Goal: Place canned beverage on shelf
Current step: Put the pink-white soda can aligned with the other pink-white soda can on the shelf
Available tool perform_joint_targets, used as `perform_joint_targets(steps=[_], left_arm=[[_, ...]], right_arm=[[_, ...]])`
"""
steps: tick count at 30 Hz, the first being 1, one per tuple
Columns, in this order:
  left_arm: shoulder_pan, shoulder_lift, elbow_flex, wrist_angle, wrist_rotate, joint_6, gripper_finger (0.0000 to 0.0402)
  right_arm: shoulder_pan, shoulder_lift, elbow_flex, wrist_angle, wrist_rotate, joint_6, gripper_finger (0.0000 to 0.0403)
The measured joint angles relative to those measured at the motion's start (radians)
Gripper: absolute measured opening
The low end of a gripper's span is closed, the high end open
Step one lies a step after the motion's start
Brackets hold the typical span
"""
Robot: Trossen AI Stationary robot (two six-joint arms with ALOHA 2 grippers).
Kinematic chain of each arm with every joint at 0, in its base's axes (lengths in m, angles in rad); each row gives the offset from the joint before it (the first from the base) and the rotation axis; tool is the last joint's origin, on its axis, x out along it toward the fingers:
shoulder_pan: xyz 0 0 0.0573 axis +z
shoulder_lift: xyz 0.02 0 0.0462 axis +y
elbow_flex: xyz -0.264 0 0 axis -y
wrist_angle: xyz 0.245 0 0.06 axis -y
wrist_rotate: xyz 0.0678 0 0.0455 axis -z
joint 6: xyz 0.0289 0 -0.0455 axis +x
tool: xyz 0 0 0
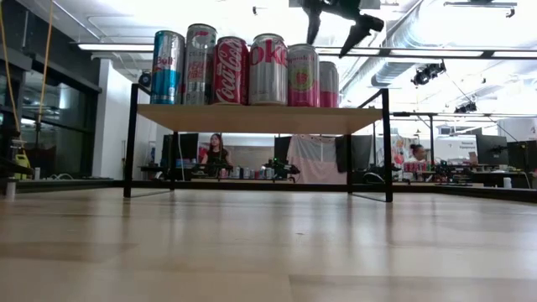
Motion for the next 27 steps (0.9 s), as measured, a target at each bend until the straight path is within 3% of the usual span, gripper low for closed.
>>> perform_joint_targets(steps=[6,10,27], left_arm=[[0.000,0.000,0.000,-0.002,0.000,0.000,0.0257],[0.000,0.000,0.000,-0.002,0.000,0.000,0.0257],[0.000,-0.005,0.000,-0.003,0.000,0.000,0.0257]], right_arm=[[0.001,0.002,-0.091,-0.022,0.009,0.115,0.0364],[0.002,0.002,-0.135,0.066,-0.015,0.130,0.0364],[0.001,0.000,-0.141,0.099,-0.013,0.118,0.0364]])
